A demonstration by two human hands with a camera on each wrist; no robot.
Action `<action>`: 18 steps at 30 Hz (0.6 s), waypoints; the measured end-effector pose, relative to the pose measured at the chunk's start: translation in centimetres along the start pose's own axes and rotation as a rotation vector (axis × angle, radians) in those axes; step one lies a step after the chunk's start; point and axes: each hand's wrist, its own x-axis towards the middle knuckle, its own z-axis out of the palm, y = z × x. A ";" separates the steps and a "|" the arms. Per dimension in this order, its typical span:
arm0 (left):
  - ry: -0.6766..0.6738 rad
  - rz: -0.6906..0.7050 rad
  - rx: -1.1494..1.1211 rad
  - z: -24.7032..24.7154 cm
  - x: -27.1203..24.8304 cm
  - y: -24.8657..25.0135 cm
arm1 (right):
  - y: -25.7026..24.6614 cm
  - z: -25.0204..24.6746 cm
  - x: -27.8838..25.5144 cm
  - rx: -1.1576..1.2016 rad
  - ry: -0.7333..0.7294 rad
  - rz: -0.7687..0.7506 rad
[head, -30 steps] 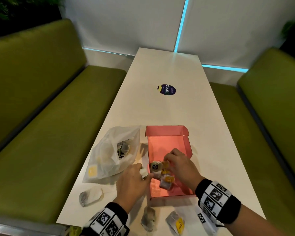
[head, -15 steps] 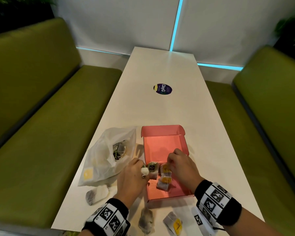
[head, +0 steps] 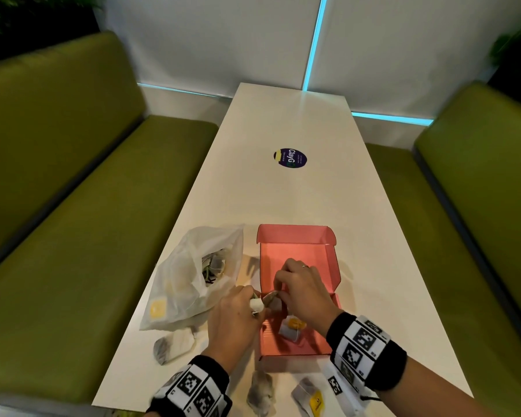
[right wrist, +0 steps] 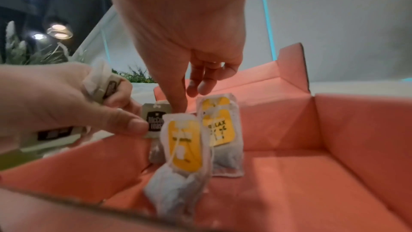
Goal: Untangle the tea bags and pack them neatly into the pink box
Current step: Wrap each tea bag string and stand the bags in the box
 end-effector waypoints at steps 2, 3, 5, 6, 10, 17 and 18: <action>-0.003 0.002 -0.008 -0.1 0.0 0.2 | -0.2 0.0 0.1 -0.004 -0.015 0.028; -0.008 0.002 -0.008 -0.2 -0.1 0.3 | -0.3 -0.1 0.0 -0.004 -0.020 0.041; -0.004 0.005 -0.024 -0.5 0.0 0.3 | -0.4 -0.7 -0.3 0.014 -0.021 0.063; 0.006 0.011 -0.042 -0.6 0.0 0.3 | -0.3 -1.2 -0.7 0.038 -0.020 0.069; 0.002 0.014 -0.103 -1.7 -0.7 0.2 | 0.2 -3.8 -4.5 0.201 0.015 0.055; -0.065 -0.103 -0.179 -3.9 -2.5 -0.1 | 1.6 -2.5 -13.2 0.247 -0.375 0.205; -0.061 -0.094 -0.183 -3.9 -2.6 -0.4 | 1.5 -2.2 -13.7 0.272 -0.418 0.253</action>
